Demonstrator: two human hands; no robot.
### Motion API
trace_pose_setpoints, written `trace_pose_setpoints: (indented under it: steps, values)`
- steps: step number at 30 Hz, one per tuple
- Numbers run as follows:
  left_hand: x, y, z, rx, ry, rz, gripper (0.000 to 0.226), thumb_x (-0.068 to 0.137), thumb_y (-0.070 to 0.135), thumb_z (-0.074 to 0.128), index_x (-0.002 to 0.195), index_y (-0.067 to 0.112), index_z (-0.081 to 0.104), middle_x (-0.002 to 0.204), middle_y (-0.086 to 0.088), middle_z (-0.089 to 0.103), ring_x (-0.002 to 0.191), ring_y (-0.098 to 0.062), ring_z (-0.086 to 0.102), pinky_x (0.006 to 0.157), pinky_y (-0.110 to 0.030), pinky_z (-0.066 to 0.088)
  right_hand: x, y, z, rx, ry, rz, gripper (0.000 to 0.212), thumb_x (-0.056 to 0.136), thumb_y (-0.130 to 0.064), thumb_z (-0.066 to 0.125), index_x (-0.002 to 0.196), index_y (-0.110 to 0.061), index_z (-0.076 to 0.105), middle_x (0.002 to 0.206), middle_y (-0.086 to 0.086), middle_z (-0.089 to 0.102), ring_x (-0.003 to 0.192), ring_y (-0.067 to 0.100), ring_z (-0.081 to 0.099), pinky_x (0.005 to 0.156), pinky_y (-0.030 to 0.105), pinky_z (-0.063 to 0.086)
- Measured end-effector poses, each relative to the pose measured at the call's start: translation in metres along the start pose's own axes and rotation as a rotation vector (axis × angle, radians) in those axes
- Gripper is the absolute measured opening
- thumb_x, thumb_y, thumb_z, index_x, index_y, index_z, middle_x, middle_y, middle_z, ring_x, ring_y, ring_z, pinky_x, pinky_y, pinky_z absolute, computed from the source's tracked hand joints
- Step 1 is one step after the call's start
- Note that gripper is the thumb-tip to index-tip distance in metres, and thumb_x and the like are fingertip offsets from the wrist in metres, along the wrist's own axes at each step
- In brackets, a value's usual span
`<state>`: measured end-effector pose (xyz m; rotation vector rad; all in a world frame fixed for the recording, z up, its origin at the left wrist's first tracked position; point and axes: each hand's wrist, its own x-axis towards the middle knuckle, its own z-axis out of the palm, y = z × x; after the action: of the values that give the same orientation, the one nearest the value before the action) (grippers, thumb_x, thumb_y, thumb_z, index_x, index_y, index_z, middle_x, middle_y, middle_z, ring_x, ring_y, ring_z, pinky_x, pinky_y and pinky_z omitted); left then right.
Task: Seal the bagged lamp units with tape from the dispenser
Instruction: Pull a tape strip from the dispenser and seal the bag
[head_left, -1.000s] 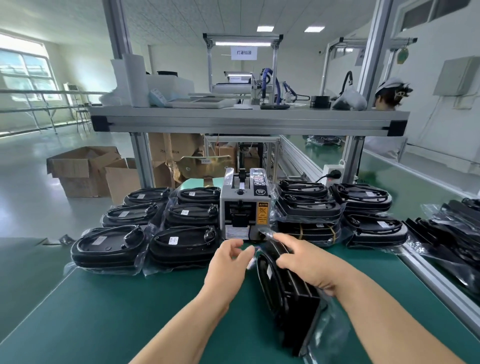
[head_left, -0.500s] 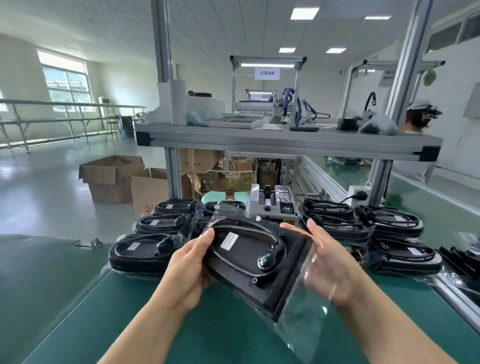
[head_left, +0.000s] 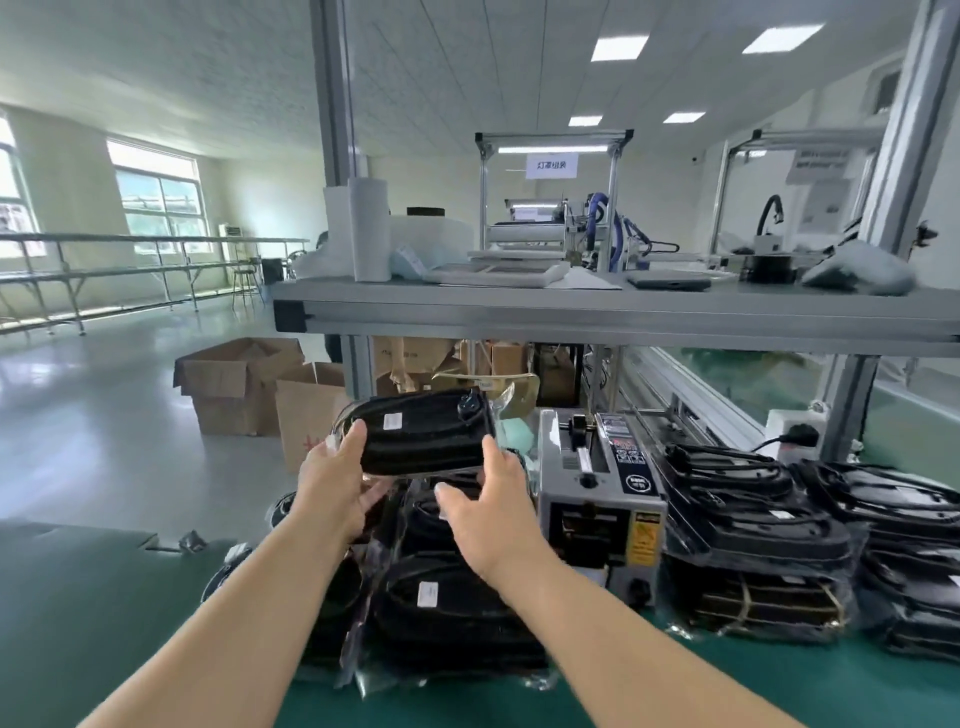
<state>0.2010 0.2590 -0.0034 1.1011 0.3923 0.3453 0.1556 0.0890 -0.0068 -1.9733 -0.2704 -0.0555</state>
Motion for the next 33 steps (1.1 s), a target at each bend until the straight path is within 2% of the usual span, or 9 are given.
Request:
trace_pose_setpoints:
  steps: [4, 8, 12, 16, 18, 23, 25, 28, 33]
  values:
    - [0.055, -0.007, 0.021, 0.102, -0.068, -0.036, 0.018, 0.099, 0.017, 0.059, 0.115, 0.009, 0.059, 0.11, -0.016, 0.07, 0.099, -0.031, 0.07, 0.084, -0.045, 0.059, 0.058, 0.012, 0.014, 0.083, 0.081, 0.119, 0.081, 0.097, -0.025, 0.054, 0.159, -0.02, 0.002, 0.166, 0.004, -0.004, 0.149, 0.024, 0.02, 0.101, 0.022, 0.026]
    - [0.093, -0.032, 0.037, 0.244, -0.082, -0.023, 0.016, 0.098, 0.016, 0.061, 0.11, 0.005, 0.06, 0.105, -0.02, 0.072, 0.087, -0.036, 0.074, 0.084, -0.05, 0.06, 0.09, 0.025, 0.026, 0.145, 0.182, 0.211, 0.084, 0.093, -0.014, 0.053, 0.158, -0.017, 0.0, 0.164, 0.008, -0.015, 0.15, 0.029, 0.018, 0.11, 0.029, 0.03]
    - [0.113, -0.058, 0.047, 0.373, -0.01, -0.014, 0.033, 0.093, 0.022, 0.066, 0.118, 0.004, 0.054, 0.106, -0.022, 0.068, 0.089, -0.04, 0.073, 0.077, -0.055, 0.061, 0.102, 0.037, 0.036, 0.151, 0.238, 0.295, 0.083, 0.093, -0.011, 0.052, 0.158, -0.014, 0.001, 0.163, 0.014, -0.019, 0.149, 0.034, 0.021, 0.115, 0.036, 0.033]
    - [0.124, -0.081, 0.051, 0.401, -0.015, -0.004, 0.013, 0.095, 0.017, 0.062, 0.104, 0.008, 0.061, 0.108, -0.021, 0.069, 0.09, -0.041, 0.071, 0.074, -0.056, 0.061, 0.103, 0.046, 0.041, 0.112, 0.259, 0.337, 0.079, 0.094, -0.011, 0.049, 0.159, -0.016, 0.004, 0.163, 0.017, -0.02, 0.15, 0.034, 0.018, 0.111, 0.033, 0.032]
    - [0.124, -0.086, 0.051, 0.379, -0.012, 0.001, 0.011, 0.096, 0.017, 0.061, 0.104, 0.009, 0.06, 0.109, -0.019, 0.069, 0.09, -0.039, 0.072, 0.075, -0.054, 0.061, 0.103, 0.048, 0.041, 0.085, 0.268, 0.347, 0.078, 0.094, -0.012, 0.048, 0.159, -0.018, 0.005, 0.164, 0.015, -0.016, 0.15, 0.034, 0.02, 0.112, 0.035, 0.033]
    - [0.121, -0.084, 0.052, 0.514, 0.03, 0.031, 0.043, 0.094, 0.024, 0.064, 0.133, 0.015, 0.049, 0.112, -0.009, 0.064, 0.081, -0.028, 0.07, 0.074, -0.043, 0.062, 0.103, 0.042, 0.032, 0.079, 0.25, 0.422, 0.075, 0.093, -0.01, 0.046, 0.159, -0.017, 0.01, 0.166, 0.01, -0.013, 0.147, 0.031, 0.03, 0.105, 0.034, 0.04]
    - [0.118, -0.081, 0.051, 0.764, 0.064, 0.077, 0.049, 0.09, 0.028, 0.067, 0.134, 0.014, 0.05, 0.114, -0.013, 0.063, 0.09, -0.031, 0.069, 0.082, -0.042, 0.059, 0.097, 0.038, 0.03, 0.083, 0.237, 0.418, 0.076, 0.091, -0.009, 0.046, 0.158, -0.017, 0.012, 0.166, 0.006, -0.015, 0.143, 0.03, 0.037, 0.103, 0.033, 0.046]
    - [0.107, -0.074, 0.057, 1.028, 0.103, 0.083, 0.055, 0.089, 0.033, 0.068, 0.137, 0.012, 0.051, 0.137, -0.019, 0.048, 0.113, -0.037, 0.056, 0.089, -0.037, 0.045, 0.083, 0.035, 0.028, 0.096, 0.192, 0.361, 0.075, 0.089, -0.009, 0.046, 0.157, -0.019, 0.017, 0.166, 0.0, -0.015, 0.136, 0.027, 0.045, 0.099, 0.039, 0.051]
    - [0.076, -0.065, 0.065, 1.047, 0.204, 0.1, 0.061, 0.088, 0.022, 0.069, 0.141, 0.009, 0.041, 0.146, -0.019, 0.034, 0.13, -0.039, 0.042, 0.105, -0.047, 0.038, 0.041, 0.034, 0.013, 0.113, 0.126, 0.189, 0.067, 0.093, -0.013, 0.047, 0.156, -0.018, 0.023, 0.165, -0.003, 0.011, 0.148, 0.016, 0.025, 0.12, 0.034, 0.028]
